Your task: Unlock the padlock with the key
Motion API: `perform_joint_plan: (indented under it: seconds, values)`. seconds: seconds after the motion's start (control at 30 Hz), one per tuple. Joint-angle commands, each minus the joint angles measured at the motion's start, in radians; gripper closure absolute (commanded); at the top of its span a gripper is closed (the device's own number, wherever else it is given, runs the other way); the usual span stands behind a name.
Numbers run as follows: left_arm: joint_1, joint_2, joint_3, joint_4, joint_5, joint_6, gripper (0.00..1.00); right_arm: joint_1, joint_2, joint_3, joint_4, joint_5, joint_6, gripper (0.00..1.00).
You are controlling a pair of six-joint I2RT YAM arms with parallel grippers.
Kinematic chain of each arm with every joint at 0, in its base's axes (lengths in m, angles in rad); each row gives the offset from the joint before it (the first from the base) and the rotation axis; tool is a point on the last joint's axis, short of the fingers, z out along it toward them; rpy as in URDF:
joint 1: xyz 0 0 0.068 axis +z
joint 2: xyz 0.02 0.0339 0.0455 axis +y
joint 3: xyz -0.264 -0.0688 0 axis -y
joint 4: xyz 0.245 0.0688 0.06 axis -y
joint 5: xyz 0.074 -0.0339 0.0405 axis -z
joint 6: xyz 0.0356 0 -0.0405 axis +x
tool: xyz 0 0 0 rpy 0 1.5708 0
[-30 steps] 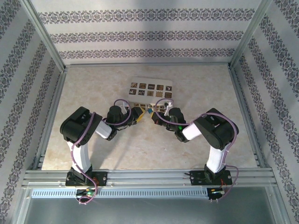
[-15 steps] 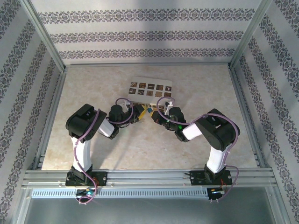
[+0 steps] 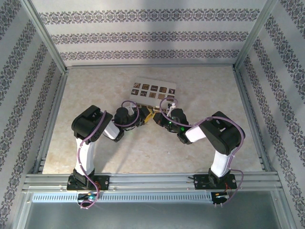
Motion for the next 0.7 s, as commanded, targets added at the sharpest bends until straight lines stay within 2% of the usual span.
perform_joint_plan:
  seconds: [0.0,0.5,0.67]
  values:
    - [-0.010,0.016,0.022,0.068,-0.023,-0.013,0.65,0.022,-0.037,0.031,0.057,-0.018,0.011,1.00]
    - [-0.012,-0.005,-0.003,0.069,-0.072,-0.014,0.83,0.023,-0.055,0.020,0.060,-0.007,0.026,0.99]
    - [-0.015,-0.031,-0.008,0.058,-0.081,-0.010,0.89,0.019,-0.083,-0.003,0.066,0.011,0.029,0.85]
